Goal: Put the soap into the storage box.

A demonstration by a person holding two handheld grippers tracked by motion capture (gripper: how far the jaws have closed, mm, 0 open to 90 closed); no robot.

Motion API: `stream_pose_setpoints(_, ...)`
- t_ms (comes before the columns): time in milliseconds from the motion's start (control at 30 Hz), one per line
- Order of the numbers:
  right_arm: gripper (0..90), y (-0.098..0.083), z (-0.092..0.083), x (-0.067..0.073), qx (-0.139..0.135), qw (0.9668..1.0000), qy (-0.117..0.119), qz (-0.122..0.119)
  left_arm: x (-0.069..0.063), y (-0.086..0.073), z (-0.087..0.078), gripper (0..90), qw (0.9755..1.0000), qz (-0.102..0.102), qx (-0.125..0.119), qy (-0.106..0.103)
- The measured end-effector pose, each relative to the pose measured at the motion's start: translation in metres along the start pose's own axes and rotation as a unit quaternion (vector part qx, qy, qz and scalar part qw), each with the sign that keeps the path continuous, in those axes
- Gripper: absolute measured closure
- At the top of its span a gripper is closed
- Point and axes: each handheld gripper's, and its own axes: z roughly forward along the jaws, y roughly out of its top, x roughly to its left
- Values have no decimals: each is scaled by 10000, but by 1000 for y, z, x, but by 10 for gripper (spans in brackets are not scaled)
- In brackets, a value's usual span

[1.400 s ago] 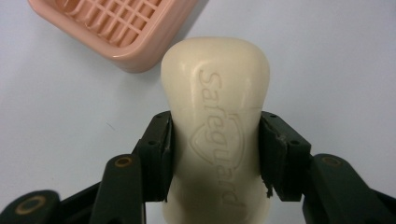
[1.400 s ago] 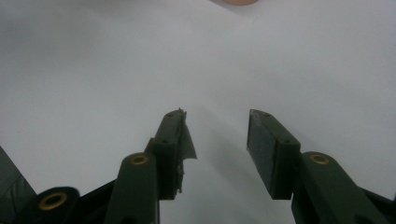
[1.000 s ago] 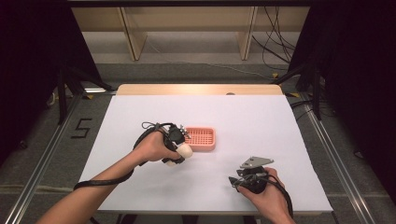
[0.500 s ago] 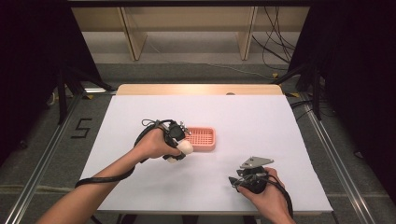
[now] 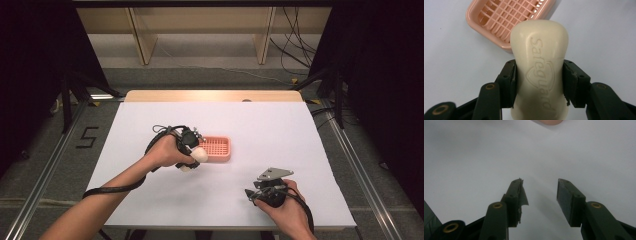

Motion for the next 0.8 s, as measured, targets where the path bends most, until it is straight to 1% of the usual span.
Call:
stream_pose_setpoints(33, 564, 0, 0, 1, 9, 10000, 8, 67, 0, 0, 0, 492, 10000, -14, -11, -5)
stream_pose_setpoints(67, 564, 1, -1, 0, 69, 10000, 15, 32, 1, 1, 0, 492, 10000, 45, 1, 14)
stream_pose_setpoints(100, 564, 0, 0, 0, -3, 10000, -22, -8, 1, 1, 0, 492, 10000, 34, -17, 20)
stream_pose_setpoints(167, 563, 0, 0, 0, 13, 10000, 7, 47, 2, 2, -1, 492, 10000, 6, -24, 24)
stream_pose_setpoints(267, 563, 0, -1, 0, 22, 10000, 3, 50, 2, 4, -2, 492, 10000, 20, -48, 43)
stream_pose_setpoints(300, 563, 1, -2, 0, 92, 10000, 23, 13, 2, 4, -2, 492, 10000, 9, -59, 41)
stream_pose_setpoints(367, 561, 0, 0, 0, 1, 10000, 23, 41, 3, 5, -3, 492, 9999, 59, -56, 67)
stream_pose_setpoints(400, 561, 0, 1, 0, -18, 10000, -17, -23, 3, 6, -3, 492, 9999, 88, -52, 93)
stream_pose_setpoints(500, 561, 0, 1, 0, -10, 10000, -17, -20, 3, 7, -3, 492, 9999, 71, -84, 78)
stream_pose_setpoints(533, 561, 0, 0, 0, 16, 10000, 12, 40, 3, 8, -3, 492, 9999, 66, -87, 85)
stream_pose_setpoints(600, 561, 1, -2, 0, 76, 10000, 12, 29, 4, 9, -3, 492, 9999, 77, -65, 83)
stream_pose_setpoints(700, 561, 1, -2, 0, 83, 10000, 22, 13, 4, 10, -3, 492, 9999, 109, -84, 101)
stream_pose_setpoints(733, 561, 1, -2, 0, 83, 10000, 23, 14, 5, 11, -4, 492, 9999, 121, -40, 104)
stream_pose_setpoints(800, 561, 1, -2, 0, 82, 10000, 24, 13, 5, 12, -4, 492, 9999, 78, -80, 110)
